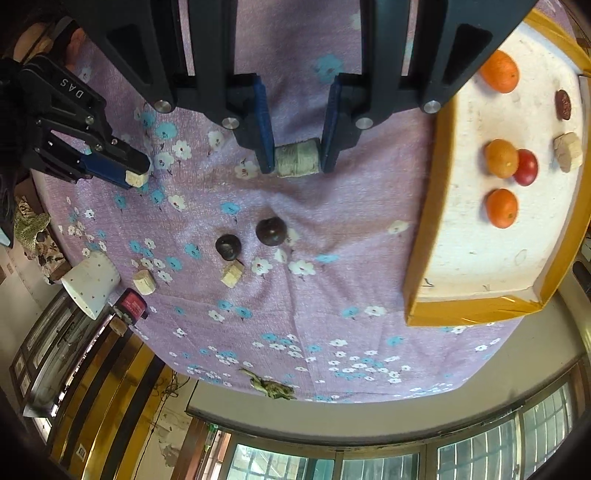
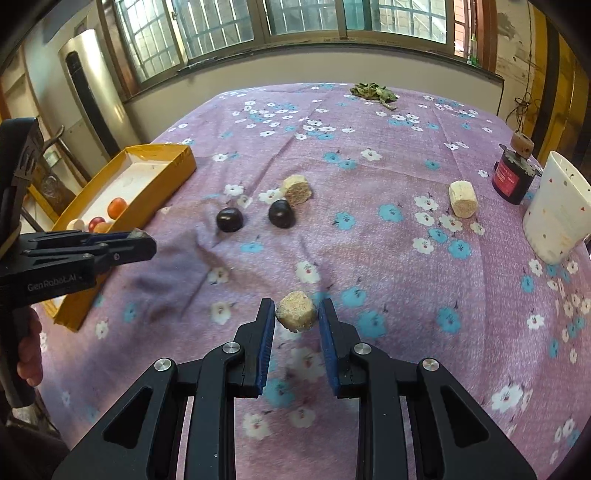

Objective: Organize fruits
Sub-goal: 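Carry the pale block and tan cube into the tray and release both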

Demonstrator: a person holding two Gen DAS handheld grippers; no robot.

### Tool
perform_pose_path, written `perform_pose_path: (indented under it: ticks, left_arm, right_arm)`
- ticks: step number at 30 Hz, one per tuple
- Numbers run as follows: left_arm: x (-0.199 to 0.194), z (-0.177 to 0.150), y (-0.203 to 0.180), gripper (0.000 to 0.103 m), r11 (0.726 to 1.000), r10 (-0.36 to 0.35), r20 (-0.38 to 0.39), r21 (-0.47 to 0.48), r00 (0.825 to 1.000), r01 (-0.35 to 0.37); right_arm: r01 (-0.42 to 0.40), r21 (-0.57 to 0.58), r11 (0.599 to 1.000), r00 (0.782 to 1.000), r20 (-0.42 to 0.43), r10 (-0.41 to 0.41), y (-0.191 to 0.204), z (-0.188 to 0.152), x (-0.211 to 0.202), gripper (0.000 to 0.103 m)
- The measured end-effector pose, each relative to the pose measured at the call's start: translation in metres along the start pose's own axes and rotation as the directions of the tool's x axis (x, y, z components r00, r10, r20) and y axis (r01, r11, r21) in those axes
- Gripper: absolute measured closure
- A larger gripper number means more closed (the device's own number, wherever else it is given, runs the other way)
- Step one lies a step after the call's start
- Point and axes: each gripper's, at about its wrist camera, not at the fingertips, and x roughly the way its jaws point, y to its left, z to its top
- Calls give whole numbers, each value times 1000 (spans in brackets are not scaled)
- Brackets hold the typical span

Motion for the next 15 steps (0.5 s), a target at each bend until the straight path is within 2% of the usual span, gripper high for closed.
perform_pose_path:
  ticks: [15]
  left_arm:
    - [-47, -4, 67, 75, 999, 5, 68, -43, 998, -2]
  right_arm:
    - [-40, -74, 996, 999, 23, 41, 95, 29, 3, 79]
